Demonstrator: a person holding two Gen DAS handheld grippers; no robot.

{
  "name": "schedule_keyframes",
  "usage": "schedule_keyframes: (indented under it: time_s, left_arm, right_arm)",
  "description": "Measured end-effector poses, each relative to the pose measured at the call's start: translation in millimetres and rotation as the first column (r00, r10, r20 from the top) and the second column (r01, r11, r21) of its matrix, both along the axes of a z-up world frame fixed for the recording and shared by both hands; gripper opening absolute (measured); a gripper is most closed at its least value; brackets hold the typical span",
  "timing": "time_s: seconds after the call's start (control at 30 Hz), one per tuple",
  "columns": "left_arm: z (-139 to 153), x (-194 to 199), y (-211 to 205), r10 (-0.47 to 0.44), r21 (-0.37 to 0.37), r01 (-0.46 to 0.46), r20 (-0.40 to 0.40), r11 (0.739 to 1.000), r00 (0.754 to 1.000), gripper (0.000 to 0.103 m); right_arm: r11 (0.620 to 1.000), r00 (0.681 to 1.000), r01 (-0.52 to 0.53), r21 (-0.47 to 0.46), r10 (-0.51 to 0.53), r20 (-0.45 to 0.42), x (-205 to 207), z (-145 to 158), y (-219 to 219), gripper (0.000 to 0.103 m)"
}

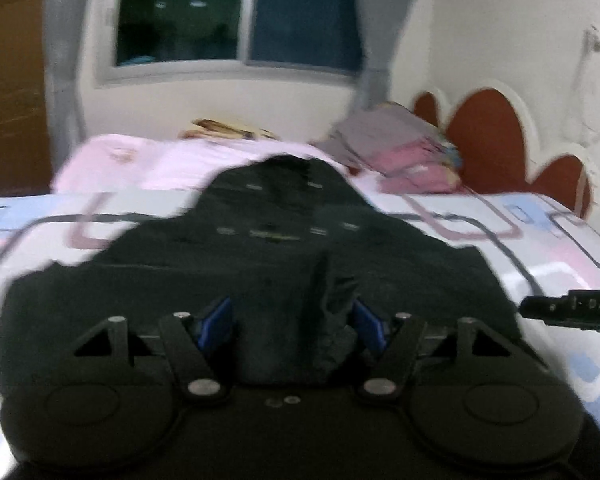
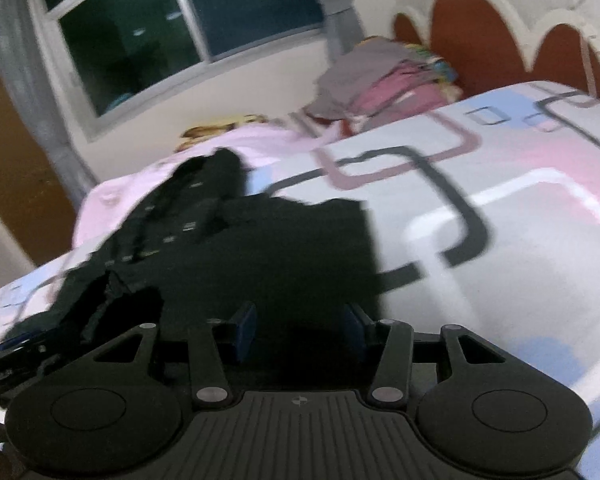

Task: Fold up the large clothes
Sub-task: 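Lay the sleeve onto the coat body and open the left tool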

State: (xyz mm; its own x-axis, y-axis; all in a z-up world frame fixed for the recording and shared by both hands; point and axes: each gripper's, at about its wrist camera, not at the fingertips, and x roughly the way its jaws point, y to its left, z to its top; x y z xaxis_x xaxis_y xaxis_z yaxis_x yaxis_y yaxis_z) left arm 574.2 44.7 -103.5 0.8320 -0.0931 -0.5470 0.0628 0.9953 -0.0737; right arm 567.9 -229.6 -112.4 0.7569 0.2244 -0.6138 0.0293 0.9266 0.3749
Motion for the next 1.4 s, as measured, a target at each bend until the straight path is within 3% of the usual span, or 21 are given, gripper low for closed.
schedule_keyframes:
  time_s: [0.17,0.3,0.33,0.37,0.43,0.6,0.67,0.8,0.83,0.9,1.0,1.1,1.23,1.4]
  left_arm:
    - [13.4,-24.0,63.1,0.129,-0.020,-0.129,0.025,0.991,0.991,0.064]
    - [9.5,-38.9,104.5,0.223,-0.009,-0.223,-0.005,0.975,0.975,0.064]
    - [4.9,-41.8,113.7,0.244,-0.006,-0.245,-0.024,0.970,0.969,0.064]
    - [1.6,-44.8,120.6,0.258,-0.008,-0.259,-0.038,0.966,0.965,0.063]
    - [-5.6,-51.2,129.4,0.276,-0.006,-0.277,-0.057,0.961,0.959,0.063]
    - [-25.2,-56.8,138.5,0.277,-0.006,-0.280,-0.116,0.960,0.954,0.063]
    - [-33.3,-51.2,138.4,0.274,0.003,-0.276,-0.138,0.961,0.952,0.063]
    - [-42.7,-39.1,140.9,0.276,-0.003,-0.280,-0.153,0.960,0.949,0.058]
    - [-43.3,-36.1,141.4,0.275,-0.006,-0.279,-0.154,0.960,0.949,0.057]
    - [-43.4,-29.3,141.2,0.278,-0.001,-0.282,-0.158,0.959,0.947,0.056]
    - [-44.9,-26.4,139.7,0.272,0.011,-0.273,-0.161,0.962,0.949,0.051]
    - [-46.3,-24.4,139.2,0.257,0.017,-0.258,-0.165,0.966,0.952,0.046]
    - [-45.2,-23.2,138.0,0.246,0.004,-0.248,-0.149,0.969,0.958,0.042]
    - [-41.6,-13.1,128.7,0.218,0.007,-0.219,-0.134,0.976,0.967,0.042]
  right_arm:
    - [0.995,0.996,-0.093,0.023,0.093,0.004,7.3,1.1,46.3,0.048]
    - [0.987,0.988,-0.153,0.039,0.153,-0.003,10.6,-2.5,77.1,0.048]
    - [0.986,0.987,-0.161,0.036,0.161,-0.008,11.0,-4.0,82.5,0.050]
    - [0.986,0.986,-0.164,0.033,0.164,-0.012,11.4,-5.8,87.0,0.065]
    - [0.984,0.985,-0.173,0.032,0.174,-0.006,10.2,-8.5,93.9,0.078]
    - [0.976,0.975,-0.216,0.040,0.218,-0.048,23.5,-21.6,107.3,0.077]
    - [0.972,0.968,-0.233,0.026,0.235,-0.085,30.9,-28.7,115.1,0.053]
    - [0.963,0.960,-0.268,-0.023,0.266,-0.085,36.4,-32.2,128.0,0.031]
    - [0.961,0.960,-0.276,-0.037,0.273,-0.069,35.7,-30.6,128.2,0.017]
    - [0.963,0.964,-0.264,-0.047,0.262,-0.040,33.9,-24.6,121.4,0.009]
    - [0.990,0.992,-0.118,-0.073,0.121,0.039,26.7,-7.8,84.2,0.006]
    - [0.994,0.999,0.028,-0.105,-0.024,0.034,24.2,-7.2,38.5,0.006]
    - [0.997,0.999,0.042,-0.072,-0.042,-0.005,23.6,-15.0,4.9,0.006]
    - [0.993,0.999,0.036,-0.110,-0.035,0.010,22.0,-13.2,9.5,0.006]
